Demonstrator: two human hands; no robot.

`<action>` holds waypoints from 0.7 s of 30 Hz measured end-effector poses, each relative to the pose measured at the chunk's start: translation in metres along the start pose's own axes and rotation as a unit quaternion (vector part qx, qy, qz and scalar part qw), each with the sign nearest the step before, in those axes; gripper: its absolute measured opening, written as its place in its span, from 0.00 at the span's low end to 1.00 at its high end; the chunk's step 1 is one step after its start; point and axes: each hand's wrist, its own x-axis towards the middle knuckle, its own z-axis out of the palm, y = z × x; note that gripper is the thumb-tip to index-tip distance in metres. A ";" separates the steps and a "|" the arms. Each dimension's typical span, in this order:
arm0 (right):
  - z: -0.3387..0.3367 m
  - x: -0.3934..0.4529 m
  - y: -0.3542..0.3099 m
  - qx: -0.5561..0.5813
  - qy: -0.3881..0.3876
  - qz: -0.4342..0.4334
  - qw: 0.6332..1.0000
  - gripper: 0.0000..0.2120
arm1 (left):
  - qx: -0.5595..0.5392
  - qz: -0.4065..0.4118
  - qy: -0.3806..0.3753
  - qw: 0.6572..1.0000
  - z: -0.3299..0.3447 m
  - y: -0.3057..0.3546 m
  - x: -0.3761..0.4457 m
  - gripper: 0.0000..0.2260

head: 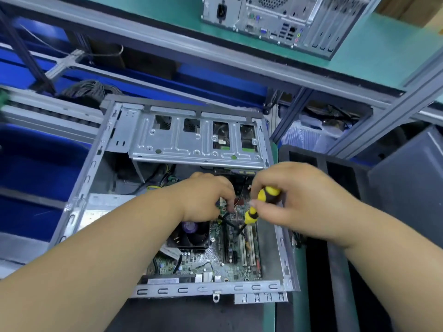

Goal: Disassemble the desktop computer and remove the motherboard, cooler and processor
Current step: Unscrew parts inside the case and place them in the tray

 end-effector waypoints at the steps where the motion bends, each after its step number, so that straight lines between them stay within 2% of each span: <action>1: -0.009 0.000 -0.001 0.005 0.028 0.007 1.000 0.04 | -0.015 -0.004 -0.008 1.000 -0.004 0.000 -0.004 0.15; 6: -0.032 0.004 -0.005 0.047 0.122 0.036 0.991 0.03 | -0.064 -0.017 -0.010 0.998 -0.022 0.000 -0.028 0.16; 10: -0.033 0.005 -0.014 0.071 0.142 0.036 0.987 0.04 | -0.057 -0.042 0.066 0.995 -0.020 0.003 -0.045 0.14; 13: -0.029 0.001 -0.020 0.075 0.148 0.032 0.986 0.04 | -0.123 -0.042 0.129 0.983 -0.016 0.009 -0.056 0.12; 16: -0.024 -0.005 -0.025 0.074 0.152 0.026 0.985 0.04 | -0.189 -0.043 0.153 0.969 -0.011 0.018 -0.065 0.06; 21: -0.018 -0.025 -0.023 0.066 0.180 0.018 0.981 0.04 | -0.207 -0.067 0.186 0.958 0.000 0.033 -0.069 0.03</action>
